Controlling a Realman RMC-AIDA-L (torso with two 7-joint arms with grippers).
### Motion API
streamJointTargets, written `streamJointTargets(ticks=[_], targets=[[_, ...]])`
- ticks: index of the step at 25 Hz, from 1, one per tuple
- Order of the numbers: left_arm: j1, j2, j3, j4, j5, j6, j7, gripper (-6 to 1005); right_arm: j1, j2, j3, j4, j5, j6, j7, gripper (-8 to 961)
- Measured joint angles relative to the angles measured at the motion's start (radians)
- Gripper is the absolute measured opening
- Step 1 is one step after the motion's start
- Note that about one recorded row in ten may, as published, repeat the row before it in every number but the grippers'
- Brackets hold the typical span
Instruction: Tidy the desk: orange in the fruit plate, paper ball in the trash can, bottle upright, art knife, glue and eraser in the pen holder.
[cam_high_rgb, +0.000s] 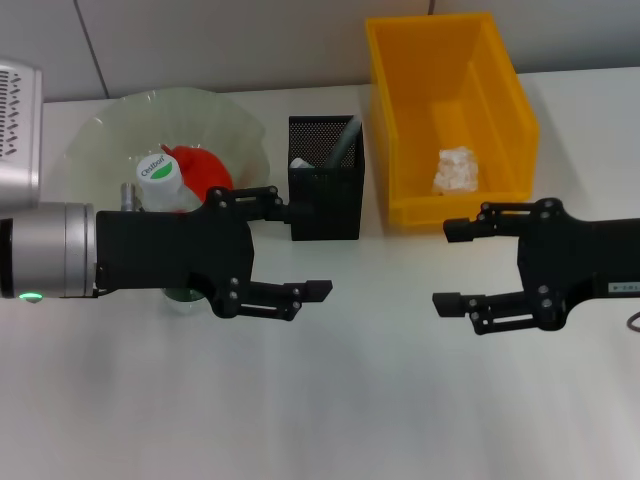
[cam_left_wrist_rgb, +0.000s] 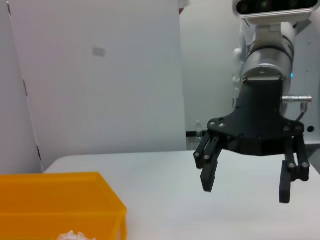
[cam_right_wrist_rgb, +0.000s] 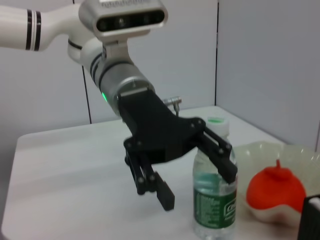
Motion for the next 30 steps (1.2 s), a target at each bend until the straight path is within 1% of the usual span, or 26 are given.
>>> streamJointTargets(ticks=[3, 8, 13, 30], targets=[[-0.002, -0.006, -0.024, 0.019, 0.038, 0.013, -0.019, 813, 0.014, 0.001, -0.002, 0.03, -0.019, 0.002, -0.004, 790], [0.0, -0.01, -0.029, 0.033, 0.049, 0.019, -0.029, 813, 0.015, 0.001, -0.026, 0.047, -0.024, 0.036, -0.015, 790], [-0.003, -0.007, -0.029, 0.034, 0.051, 0.024, -0.041, 813, 0.016, 0.0, -0.051, 0.065, -0.043, 0.069, -0.023, 790], [0.001, -0.008, -0.031, 0.045, 0.081, 0.023, -0.06, 812, 0.015, 0.003, -0.073, 0.069, -0.046, 0.079, -0.027, 790]])
